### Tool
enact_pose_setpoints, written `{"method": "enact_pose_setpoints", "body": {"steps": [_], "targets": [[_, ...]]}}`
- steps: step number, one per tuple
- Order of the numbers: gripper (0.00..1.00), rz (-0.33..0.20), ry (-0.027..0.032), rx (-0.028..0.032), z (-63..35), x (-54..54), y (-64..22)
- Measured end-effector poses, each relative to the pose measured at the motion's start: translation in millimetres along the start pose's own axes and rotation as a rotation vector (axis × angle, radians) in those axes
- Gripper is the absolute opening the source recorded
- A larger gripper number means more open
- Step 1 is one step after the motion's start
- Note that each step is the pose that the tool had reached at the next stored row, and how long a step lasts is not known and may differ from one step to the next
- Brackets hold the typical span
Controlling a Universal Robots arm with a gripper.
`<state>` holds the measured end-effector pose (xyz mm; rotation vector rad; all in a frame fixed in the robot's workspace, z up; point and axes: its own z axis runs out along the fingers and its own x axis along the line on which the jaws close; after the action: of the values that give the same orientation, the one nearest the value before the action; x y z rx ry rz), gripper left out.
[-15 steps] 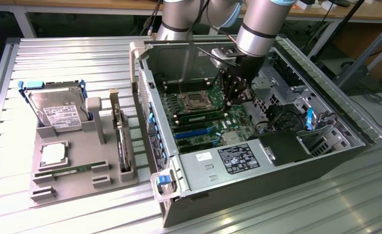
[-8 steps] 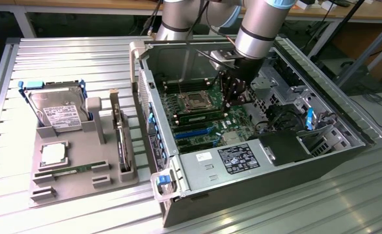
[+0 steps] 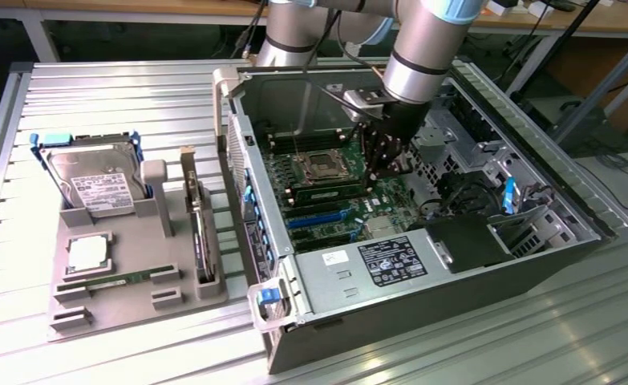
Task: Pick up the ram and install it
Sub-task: 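Press down the ram until it locks into place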
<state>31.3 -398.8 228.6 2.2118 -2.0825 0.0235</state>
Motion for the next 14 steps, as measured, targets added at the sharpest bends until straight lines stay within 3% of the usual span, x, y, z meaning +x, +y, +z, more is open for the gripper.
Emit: {"method": "enact_pose_setpoints", "body": {"steps": [1,3,4,9,14], "targets": [[0.11,0.001,-0.0032,0.0005,-5.3,0.0,0.9],[0.11,0.001,-0.0011,0.0002,-14.5,0.7,5.0],[0.11,0.001,-0.0012,0.0002,-19.3,0.6,14.1],[0.11,0.001,0.0045,-0.0035,-18.0,-1.5,48.9],[0.11,0.001,0.0116,-0.0063,-16.4,-3.2,75.1]]}}
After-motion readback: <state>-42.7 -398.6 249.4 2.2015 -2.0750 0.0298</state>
